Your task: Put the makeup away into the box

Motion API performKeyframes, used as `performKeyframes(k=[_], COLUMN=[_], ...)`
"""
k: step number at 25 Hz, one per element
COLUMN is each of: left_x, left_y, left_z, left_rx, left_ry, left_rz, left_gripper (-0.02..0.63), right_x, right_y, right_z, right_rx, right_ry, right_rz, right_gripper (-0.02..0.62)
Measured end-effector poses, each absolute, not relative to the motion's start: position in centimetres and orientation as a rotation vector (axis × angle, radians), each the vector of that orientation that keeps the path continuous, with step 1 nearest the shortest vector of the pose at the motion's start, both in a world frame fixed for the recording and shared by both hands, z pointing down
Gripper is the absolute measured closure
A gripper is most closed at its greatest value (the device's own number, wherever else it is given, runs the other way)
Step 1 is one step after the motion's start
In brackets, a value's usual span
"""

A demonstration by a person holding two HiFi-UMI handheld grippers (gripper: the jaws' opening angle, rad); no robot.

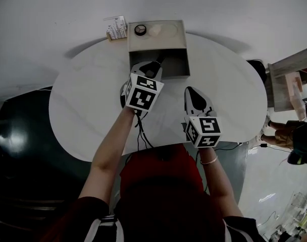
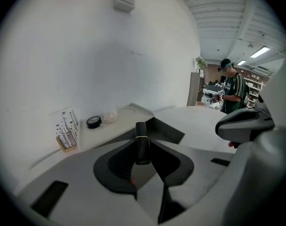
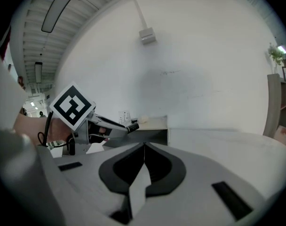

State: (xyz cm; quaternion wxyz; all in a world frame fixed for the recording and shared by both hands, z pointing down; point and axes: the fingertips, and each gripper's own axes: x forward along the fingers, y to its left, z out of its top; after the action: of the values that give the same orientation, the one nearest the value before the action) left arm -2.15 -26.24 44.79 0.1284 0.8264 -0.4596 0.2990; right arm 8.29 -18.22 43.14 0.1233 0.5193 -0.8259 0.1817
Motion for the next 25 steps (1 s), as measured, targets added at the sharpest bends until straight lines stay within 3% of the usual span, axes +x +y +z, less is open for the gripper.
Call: performKeyframes(k=[25], left_x=[0.9], left_y=[-30.8], left_z=[50.8], left_rx=[2.347], left_ry=[-1.135], left_rz=[1.051], left_gripper=[0.495], right_x=[9.8], right_y=[-22.1], right_z=[46.6], right_rx=[1.463], right_ry=[-2.365], right_rz=[0.609], right_gripper=[0.58])
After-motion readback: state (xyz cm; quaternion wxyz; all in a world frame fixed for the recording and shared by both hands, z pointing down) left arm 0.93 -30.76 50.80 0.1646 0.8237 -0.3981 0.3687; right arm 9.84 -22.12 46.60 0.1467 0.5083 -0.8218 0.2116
